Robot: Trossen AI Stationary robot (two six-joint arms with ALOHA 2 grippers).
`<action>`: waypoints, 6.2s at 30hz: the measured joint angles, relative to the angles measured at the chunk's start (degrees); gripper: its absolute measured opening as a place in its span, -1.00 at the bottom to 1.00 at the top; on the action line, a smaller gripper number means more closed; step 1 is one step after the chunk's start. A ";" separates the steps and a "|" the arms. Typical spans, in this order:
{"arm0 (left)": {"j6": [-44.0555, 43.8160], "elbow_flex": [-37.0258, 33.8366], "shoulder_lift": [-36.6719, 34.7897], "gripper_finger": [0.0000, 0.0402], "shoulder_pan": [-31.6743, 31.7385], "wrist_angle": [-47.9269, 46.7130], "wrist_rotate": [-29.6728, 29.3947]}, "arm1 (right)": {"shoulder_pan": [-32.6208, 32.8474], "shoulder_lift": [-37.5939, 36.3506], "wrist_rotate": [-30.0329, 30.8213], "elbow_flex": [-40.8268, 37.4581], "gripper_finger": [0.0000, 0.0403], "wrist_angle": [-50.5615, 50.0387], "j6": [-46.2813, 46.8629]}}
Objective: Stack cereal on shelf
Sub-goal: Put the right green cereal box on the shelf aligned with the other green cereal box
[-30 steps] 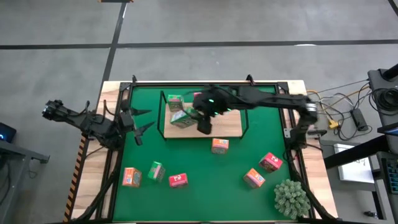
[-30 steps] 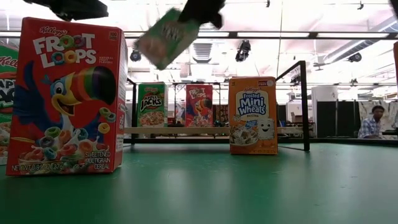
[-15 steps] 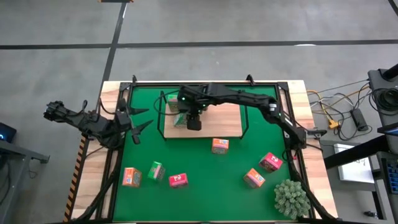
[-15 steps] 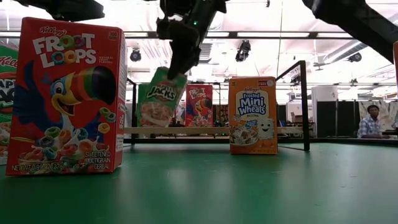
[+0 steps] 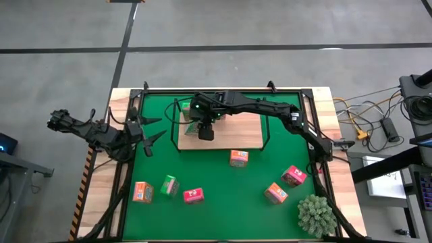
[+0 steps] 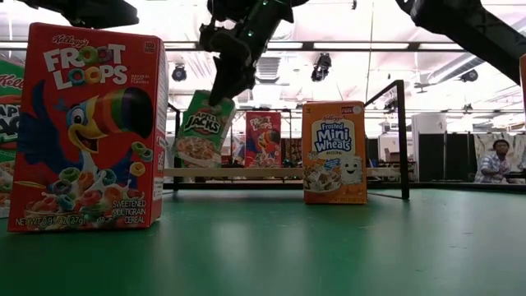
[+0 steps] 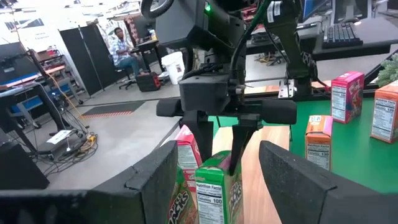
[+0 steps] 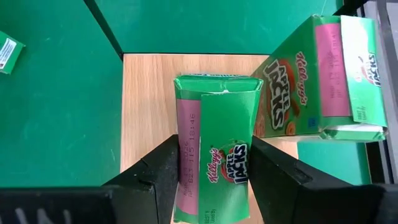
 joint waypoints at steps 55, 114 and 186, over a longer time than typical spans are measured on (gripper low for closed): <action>0.02 0.02 0.11 0.04 -0.02 0.04 0.03 | 0.04 -1.31 -0.73 -0.04 0.20 2.36 4.63; -0.39 0.04 0.11 0.04 -0.02 0.00 0.05 | 4.39 -6.35 3.60 -18.04 -0.94 12.12 4.48; -0.42 0.04 0.13 0.04 -0.02 0.00 0.05 | 6.36 -6.76 13.04 -27.69 -0.94 27.44 4.55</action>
